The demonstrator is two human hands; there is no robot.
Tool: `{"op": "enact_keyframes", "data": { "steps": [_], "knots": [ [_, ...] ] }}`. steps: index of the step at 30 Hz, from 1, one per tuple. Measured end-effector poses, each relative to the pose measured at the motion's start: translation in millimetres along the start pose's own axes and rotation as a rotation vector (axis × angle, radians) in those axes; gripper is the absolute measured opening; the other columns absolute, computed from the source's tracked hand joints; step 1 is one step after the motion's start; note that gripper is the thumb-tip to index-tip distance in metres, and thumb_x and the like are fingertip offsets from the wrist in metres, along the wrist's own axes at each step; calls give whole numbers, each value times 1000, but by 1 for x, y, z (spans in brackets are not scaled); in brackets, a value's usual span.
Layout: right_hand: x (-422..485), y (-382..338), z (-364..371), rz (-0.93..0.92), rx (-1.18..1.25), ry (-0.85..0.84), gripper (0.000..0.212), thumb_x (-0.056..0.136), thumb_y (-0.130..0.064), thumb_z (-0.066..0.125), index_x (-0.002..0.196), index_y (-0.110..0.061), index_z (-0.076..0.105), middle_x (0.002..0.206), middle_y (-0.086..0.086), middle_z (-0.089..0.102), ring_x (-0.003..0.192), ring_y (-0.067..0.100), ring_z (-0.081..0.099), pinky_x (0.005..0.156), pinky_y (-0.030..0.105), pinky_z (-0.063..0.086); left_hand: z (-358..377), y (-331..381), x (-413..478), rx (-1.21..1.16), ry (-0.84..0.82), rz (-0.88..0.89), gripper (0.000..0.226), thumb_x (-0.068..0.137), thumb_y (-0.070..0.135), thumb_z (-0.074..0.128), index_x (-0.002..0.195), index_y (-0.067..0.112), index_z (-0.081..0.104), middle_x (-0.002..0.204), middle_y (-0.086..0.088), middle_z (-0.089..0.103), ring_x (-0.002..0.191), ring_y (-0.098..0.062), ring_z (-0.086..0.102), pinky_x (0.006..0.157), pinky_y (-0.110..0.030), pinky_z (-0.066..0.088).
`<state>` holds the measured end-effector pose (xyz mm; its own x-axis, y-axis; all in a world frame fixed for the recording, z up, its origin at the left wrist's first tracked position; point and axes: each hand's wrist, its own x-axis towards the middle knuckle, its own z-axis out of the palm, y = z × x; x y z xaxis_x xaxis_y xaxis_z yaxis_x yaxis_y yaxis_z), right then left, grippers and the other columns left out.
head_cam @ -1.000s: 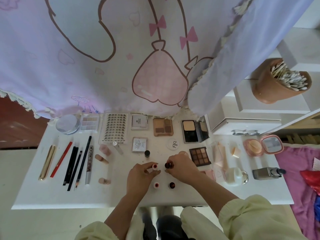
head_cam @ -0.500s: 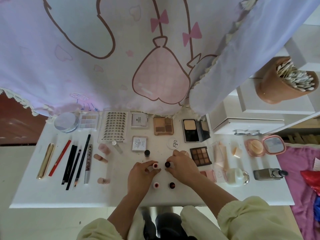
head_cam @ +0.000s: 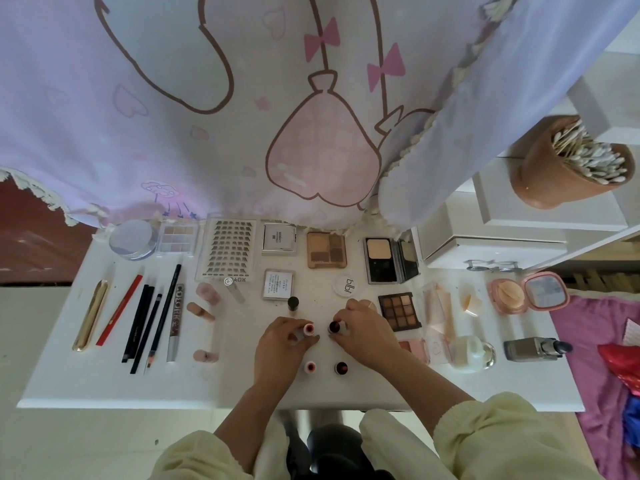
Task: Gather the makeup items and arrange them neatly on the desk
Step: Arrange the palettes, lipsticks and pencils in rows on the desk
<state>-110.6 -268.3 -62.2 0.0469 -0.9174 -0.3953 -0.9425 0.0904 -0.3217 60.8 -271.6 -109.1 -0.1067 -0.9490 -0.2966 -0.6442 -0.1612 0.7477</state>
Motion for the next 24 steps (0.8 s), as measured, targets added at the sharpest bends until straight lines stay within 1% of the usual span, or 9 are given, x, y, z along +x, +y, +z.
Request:
{"op": "enact_keyframes", "data": {
  "steps": [3,4,7,13,16,18,20,22,24],
  "knots": [
    [-1,-1,0,-4,-15,-1,31,95,-38,54,118,-19,63,115,-2,51,111,16,47,82,31,50,-2,2,-1,-23,-4,0,26,76,31,78,101,27,70,94,13,60,82,-2,57,76,-13,44],
    [-2,-1,0,-3,-18,-3,31,95,-38,54,118,-19,63,115,-2,51,110,16,47,81,31,50,-3,3,-2,-31,-2,-4,27,77,30,78,102,27,69,93,13,60,82,-1,57,76,-14,44],
    [-2,-1,0,-1,-18,-14,32,94,-37,55,119,-19,62,116,-2,50,109,16,48,81,33,51,-4,4,-4,-44,1,-21,32,78,29,77,108,28,66,93,14,59,82,0,55,70,-4,34],
    [-7,3,-3,-19,12,18,46,89,-47,59,128,-24,56,121,-7,48,115,14,47,86,29,47,-11,-1,-9,-67,3,1,34,76,19,79,107,24,68,94,16,58,79,5,56,69,-1,38],
    [-12,4,-13,-59,39,56,49,86,-50,61,128,-25,56,114,-12,47,102,8,52,80,24,44,-20,-7,-15,-47,13,15,32,77,14,78,105,25,68,96,16,57,79,4,56,69,-1,38],
    [-15,4,-20,-102,64,87,47,85,-48,63,125,-25,57,105,-16,43,85,2,49,73,20,40,-24,-12,-20,-17,41,27,32,80,5,71,105,24,68,97,15,57,80,4,56,74,-3,42],
    [-16,3,-25,-143,83,119,44,84,-45,65,123,-25,59,100,-18,41,75,0,44,66,15,36,-26,-16,-24,-1,90,29,33,82,-2,62,105,21,69,99,14,58,79,4,55,75,-2,41],
    [-16,1,-30,-173,90,141,43,84,-42,65,123,-25,60,100,-16,43,73,1,46,62,10,34,-27,-16,-26,-9,139,6,32,84,-4,57,104,19,69,100,12,59,79,2,55,72,1,37],
    [-13,-6,-33,-193,99,152,40,85,-41,64,122,-24,61,103,-13,47,77,3,50,67,12,41,-27,-11,-25,-45,187,-28,28,87,0,57,106,18,68,104,8,61,81,-2,54,73,-2,36]
  ]
}}
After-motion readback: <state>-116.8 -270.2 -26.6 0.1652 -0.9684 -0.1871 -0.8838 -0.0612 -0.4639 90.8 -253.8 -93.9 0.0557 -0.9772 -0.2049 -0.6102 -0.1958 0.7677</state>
